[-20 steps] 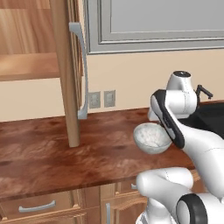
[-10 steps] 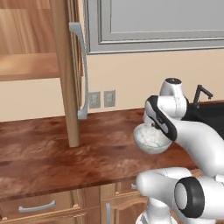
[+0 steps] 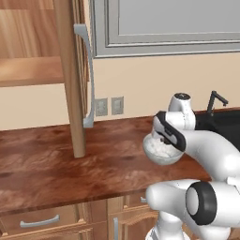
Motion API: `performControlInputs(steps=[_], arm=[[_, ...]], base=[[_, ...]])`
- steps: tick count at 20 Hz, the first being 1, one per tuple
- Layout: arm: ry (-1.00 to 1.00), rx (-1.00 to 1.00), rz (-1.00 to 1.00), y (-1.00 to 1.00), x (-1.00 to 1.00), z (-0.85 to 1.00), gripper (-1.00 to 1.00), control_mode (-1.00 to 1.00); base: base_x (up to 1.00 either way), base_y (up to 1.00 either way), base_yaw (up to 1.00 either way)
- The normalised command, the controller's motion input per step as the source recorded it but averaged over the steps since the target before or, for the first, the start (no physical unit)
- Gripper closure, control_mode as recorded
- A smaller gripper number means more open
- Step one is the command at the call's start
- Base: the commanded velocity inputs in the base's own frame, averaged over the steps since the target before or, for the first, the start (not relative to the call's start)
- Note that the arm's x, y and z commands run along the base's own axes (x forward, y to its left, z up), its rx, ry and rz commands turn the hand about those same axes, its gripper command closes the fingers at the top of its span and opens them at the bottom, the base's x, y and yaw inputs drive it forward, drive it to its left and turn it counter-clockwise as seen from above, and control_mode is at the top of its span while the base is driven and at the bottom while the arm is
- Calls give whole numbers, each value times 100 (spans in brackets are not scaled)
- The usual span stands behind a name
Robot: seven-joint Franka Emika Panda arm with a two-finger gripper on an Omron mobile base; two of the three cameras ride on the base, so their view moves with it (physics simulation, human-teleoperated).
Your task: Pick the kiwis from the cabinet and place them in one bowl. Pick the tangerine from the sink and place it in the other bowl.
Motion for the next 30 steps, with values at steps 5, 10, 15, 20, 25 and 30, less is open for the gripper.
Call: performControlInputs(steps=[5, 10, 15, 20, 25, 30], arm=[[0, 0, 0, 0, 27, -27, 100, -100], [3, 0, 0, 0, 16, -18, 100, -100], [4, 0, 0, 0, 8, -18, 100, -100], [5, 0, 0, 0, 9, -18, 100, -100], [4, 0, 0, 0, 14, -17, 100, -100], [2, 0, 0, 0, 11, -20, 100, -100]], base=[[0, 0, 0], [0, 0, 0], [0, 0, 0], [0, 0, 0], [0, 0, 0], [0, 0, 0]])
